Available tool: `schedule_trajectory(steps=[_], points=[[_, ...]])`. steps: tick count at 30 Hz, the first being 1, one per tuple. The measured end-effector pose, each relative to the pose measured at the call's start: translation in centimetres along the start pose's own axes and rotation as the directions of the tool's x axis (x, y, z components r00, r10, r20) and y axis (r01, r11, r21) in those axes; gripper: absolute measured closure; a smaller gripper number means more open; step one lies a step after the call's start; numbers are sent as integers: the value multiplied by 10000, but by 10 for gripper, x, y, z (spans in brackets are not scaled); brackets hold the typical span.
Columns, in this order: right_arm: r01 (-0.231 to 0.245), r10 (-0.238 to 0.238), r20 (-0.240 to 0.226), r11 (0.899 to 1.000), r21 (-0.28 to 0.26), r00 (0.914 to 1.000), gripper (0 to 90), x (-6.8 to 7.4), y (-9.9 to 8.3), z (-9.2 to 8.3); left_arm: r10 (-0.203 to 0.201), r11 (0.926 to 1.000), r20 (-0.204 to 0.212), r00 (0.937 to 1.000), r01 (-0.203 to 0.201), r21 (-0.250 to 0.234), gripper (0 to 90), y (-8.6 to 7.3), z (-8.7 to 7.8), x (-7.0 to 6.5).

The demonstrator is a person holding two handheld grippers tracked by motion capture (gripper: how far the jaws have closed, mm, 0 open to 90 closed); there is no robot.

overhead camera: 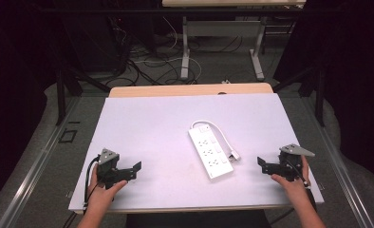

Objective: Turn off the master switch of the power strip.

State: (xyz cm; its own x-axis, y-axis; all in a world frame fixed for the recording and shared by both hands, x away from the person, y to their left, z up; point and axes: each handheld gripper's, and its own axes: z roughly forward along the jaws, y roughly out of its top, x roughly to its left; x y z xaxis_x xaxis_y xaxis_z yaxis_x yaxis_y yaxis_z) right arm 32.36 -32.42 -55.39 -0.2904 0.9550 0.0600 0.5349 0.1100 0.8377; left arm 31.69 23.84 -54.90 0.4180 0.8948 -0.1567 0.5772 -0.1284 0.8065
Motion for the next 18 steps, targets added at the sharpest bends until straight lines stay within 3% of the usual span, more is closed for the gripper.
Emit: schedule_trajectory(steps=[13,16,18], points=[[-439,438,262,9990,57,9987,0,-8,-10,3,-3,10000,9,10000,3,-4,22,0,0,0],[-694,704,351,9972,-285,9969,1,-8,-11,3,2,10000,12,10000,-2,-5,22,0,0,0],[-631,632,278,9980,-47,9976,3,-10,-10,1,-12,10000,11,10000,12,-13,22,0,0,0]])
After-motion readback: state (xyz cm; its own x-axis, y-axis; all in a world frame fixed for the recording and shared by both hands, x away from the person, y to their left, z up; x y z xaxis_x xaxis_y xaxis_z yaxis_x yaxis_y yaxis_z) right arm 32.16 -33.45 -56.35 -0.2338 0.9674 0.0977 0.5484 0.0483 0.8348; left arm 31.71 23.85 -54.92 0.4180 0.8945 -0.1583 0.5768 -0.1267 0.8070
